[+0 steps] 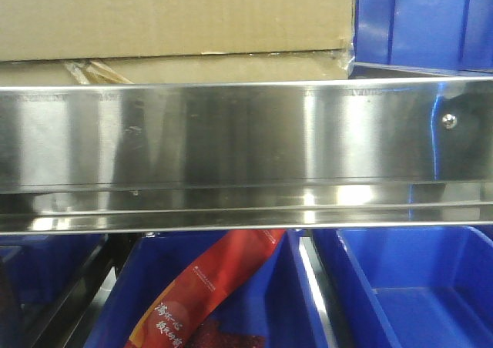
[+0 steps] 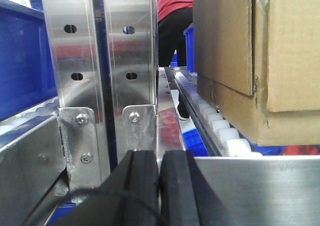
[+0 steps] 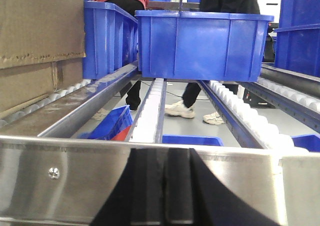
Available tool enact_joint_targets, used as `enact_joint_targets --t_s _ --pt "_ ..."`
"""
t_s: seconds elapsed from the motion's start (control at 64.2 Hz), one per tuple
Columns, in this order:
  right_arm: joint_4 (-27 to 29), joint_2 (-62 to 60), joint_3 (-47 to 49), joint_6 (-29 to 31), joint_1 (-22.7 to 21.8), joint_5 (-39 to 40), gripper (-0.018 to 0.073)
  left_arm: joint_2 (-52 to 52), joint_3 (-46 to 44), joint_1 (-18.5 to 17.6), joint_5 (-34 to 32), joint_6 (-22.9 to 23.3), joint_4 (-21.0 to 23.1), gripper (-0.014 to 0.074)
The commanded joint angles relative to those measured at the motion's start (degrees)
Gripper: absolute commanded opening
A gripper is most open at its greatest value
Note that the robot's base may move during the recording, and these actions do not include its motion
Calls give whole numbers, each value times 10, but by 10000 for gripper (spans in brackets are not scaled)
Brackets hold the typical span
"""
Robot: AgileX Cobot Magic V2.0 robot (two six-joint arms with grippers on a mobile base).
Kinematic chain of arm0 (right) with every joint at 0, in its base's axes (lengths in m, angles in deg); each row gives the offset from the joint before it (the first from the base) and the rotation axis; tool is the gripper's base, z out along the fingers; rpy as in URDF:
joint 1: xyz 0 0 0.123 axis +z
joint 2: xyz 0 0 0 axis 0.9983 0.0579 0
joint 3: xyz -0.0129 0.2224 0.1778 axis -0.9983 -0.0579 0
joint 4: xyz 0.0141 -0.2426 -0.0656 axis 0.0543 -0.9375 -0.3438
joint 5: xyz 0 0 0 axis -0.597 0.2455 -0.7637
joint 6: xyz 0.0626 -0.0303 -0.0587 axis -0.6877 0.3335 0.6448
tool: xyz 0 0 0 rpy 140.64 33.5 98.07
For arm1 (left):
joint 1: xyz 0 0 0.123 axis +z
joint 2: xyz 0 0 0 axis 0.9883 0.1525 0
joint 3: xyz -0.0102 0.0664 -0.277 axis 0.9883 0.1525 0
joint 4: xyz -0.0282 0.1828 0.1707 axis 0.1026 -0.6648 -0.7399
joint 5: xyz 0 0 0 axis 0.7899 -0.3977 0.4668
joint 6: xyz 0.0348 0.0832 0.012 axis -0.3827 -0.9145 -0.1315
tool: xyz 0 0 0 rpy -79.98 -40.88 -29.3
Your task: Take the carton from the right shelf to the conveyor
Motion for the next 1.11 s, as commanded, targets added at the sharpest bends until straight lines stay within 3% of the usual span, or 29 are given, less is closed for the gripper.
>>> enact_joint_targets --t_s 0.0,0.436,0.763,0.919,1.012,1.09 --pt "1 -2 4 2 1 14 -66 -2 -2 -1 -9 -2 3 15" --pt "1 -2 4 2 1 14 -66 -2 -2 -1 -10 -2 3 15" --pt "1 -2 4 2 1 88 -66 -2 -2 -1 -33 -2 20 15" --pt "4 -2 5 2 1 105 -66 -2 -2 0 -102 -2 20 15" --pt "4 -2 47 2 1 95 -66 -2 -11 0 -135 -2 17 15" --pt "4 -2 111 2 1 42 -66 -2 -64 0 -86 -2 10 15"
